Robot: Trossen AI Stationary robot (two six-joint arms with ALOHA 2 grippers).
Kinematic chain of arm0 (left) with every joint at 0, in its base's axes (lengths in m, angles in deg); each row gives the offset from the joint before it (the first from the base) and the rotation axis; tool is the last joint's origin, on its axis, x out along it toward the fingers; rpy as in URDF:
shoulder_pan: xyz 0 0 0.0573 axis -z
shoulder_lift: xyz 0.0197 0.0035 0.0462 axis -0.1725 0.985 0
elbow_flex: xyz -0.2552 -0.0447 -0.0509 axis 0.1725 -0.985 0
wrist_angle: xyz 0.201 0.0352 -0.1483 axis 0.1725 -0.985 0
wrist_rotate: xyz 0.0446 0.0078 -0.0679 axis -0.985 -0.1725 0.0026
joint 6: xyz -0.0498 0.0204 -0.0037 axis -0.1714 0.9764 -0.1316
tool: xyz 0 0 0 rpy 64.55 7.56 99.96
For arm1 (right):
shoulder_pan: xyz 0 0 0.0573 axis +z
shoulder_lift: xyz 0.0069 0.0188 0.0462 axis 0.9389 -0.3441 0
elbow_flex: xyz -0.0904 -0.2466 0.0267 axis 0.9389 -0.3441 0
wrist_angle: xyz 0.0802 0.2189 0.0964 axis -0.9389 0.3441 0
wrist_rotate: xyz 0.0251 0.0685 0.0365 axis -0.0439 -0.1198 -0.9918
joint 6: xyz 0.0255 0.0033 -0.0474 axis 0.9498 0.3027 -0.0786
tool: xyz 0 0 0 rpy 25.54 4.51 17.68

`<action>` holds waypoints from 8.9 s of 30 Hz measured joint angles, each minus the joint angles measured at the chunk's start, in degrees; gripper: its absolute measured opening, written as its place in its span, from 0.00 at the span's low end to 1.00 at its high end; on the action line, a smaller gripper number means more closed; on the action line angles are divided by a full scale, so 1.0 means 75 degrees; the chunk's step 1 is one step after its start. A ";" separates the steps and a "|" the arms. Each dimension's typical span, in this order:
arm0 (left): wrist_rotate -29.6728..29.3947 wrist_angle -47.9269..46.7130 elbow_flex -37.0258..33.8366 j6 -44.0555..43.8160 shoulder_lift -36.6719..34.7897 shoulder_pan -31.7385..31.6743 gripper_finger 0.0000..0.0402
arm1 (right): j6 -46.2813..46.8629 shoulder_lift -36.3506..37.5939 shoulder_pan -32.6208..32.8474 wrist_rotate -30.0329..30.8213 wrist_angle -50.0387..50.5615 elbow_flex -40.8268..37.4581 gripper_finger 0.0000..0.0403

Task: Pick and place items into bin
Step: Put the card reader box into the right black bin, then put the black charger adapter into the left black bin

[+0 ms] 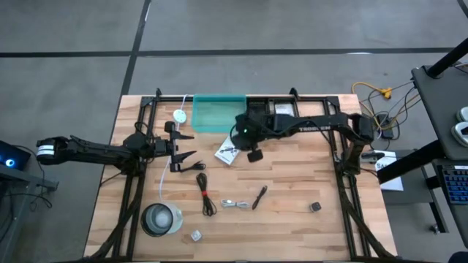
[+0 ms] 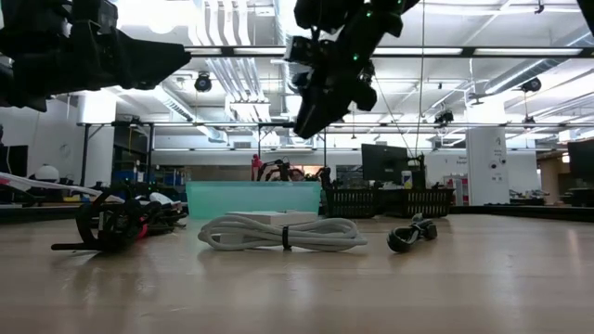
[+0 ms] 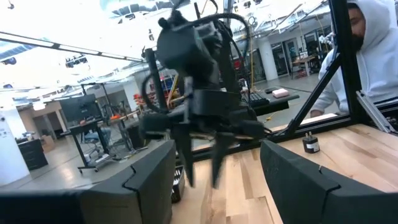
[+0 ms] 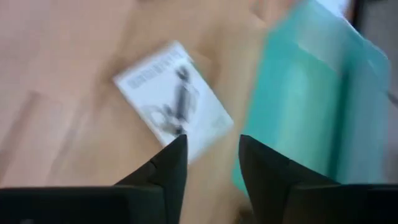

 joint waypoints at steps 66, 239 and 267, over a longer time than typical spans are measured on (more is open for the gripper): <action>-0.0001 -0.0010 0.0000 0.0006 0.0000 -0.0002 0.54 | 0.0919 -0.1562 0.0041 -0.0184 0.2385 0.1981 0.03; -0.0001 0.0007 -0.0003 0.0065 -0.0003 -0.0002 0.54 | 1.8692 0.2133 0.6990 -0.1586 0.3171 -0.4098 0.72; 0.0000 0.0007 -0.0003 0.0064 -0.0003 -0.0002 0.54 | 1.8715 0.2168 0.6984 -0.1161 0.2655 -0.4616 0.67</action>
